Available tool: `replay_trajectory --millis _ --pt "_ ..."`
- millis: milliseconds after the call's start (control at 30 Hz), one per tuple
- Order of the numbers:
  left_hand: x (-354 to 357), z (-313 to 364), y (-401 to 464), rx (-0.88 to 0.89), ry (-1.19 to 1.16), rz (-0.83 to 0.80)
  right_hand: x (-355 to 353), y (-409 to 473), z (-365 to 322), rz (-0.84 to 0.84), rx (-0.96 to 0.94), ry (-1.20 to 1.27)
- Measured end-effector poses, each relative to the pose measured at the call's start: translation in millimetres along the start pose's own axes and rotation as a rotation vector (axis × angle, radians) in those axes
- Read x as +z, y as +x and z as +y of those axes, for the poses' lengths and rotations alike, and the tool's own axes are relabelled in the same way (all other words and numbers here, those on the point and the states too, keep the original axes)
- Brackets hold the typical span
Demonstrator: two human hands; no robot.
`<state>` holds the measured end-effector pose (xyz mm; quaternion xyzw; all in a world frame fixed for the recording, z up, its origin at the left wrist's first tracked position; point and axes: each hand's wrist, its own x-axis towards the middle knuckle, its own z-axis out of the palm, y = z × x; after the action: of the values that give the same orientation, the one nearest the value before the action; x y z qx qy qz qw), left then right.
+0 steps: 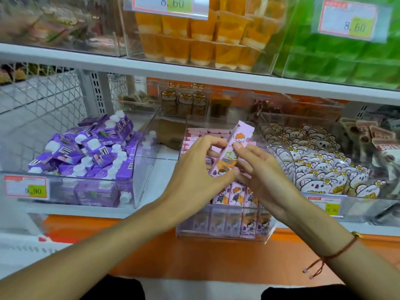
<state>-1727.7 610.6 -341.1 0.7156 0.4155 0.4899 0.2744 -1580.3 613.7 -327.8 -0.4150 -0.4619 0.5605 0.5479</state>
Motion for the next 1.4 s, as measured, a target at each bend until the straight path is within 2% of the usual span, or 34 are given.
replay_trajectory --millis 200,400,567,667,833,1000,1133,1233,1400 --pt "2 1 -1 0.101 0.115 0.035 -5 0 1 0.033 -0.015 -0.027" --pt "0 -3 3 0.060 0.035 -0.016 -9 -2 -6 -0.111 -0.062 -0.052" --pt "1 -3 2 0.110 0.159 0.029 -3 -4 -5 0.058 -0.134 -0.061" --pt "1 -3 2 0.151 0.184 0.078 0 -6 -4 0.076 -0.153 -0.086" --pt "-1 -3 5 0.037 -0.008 0.011 0 -7 -8 -0.062 -0.106 -0.084" --pt "-1 -8 5 0.014 0.039 -0.050 -1 -8 -5 0.053 -0.124 -0.167" --pt "-2 -7 6 0.084 0.122 -0.014 -2 -8 -5 0.130 -0.207 -0.195" --pt "-5 -5 7 0.119 0.130 0.046 -2 -10 -6 0.087 -0.279 -0.280" --pt "-14 -6 12 0.143 0.060 0.028 -4 -14 -10 0.023 -0.407 -0.422"
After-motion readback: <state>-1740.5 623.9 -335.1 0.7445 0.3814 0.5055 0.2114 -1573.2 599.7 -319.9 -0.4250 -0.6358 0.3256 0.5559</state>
